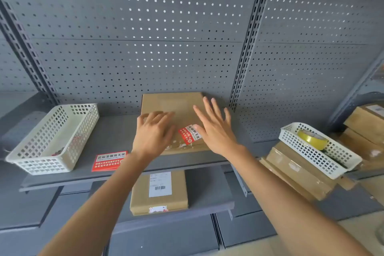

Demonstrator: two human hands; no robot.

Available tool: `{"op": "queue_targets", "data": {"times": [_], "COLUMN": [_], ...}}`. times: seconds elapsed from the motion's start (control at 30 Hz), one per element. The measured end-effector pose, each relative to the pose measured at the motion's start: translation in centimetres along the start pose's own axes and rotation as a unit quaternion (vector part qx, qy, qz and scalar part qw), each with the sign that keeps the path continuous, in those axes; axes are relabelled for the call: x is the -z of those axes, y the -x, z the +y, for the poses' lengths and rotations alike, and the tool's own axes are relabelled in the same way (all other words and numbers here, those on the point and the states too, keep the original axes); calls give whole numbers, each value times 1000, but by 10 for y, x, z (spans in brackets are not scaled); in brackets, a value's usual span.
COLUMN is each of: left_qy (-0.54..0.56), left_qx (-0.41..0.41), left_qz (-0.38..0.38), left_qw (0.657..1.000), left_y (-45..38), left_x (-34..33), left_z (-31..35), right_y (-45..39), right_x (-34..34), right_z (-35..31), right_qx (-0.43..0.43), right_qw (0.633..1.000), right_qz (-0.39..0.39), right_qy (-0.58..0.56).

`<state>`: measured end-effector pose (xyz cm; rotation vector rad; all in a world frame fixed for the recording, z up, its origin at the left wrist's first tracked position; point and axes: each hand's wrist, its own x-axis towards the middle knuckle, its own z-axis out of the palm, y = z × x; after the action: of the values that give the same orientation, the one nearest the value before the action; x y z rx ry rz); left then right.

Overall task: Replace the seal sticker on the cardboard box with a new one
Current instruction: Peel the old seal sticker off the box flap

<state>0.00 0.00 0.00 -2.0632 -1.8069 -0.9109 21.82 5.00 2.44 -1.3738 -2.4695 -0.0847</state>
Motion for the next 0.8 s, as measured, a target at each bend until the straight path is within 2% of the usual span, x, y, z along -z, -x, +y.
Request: {"op": "queue_targets", "data": {"times": [0.1,0.33,0.8], "left_qy": [19,40,55], "left_qx": [-23,-24,-30], "left_qz": [46,59,123], "left_qw": [999,997,990], "left_y": [8,15,20], "left_x": [-7,-9,-20], "left_z": [-3,-7,-10], "right_y": [-1,-11,-20], "right_x": [-1,-9,-6], "right_z": [-7,-24,-17], "right_qx": [62,132,161], "right_qw": [998,985,979], "right_qz": [-11,-27,-27], "right_qy": [-19,-107,-123]}}
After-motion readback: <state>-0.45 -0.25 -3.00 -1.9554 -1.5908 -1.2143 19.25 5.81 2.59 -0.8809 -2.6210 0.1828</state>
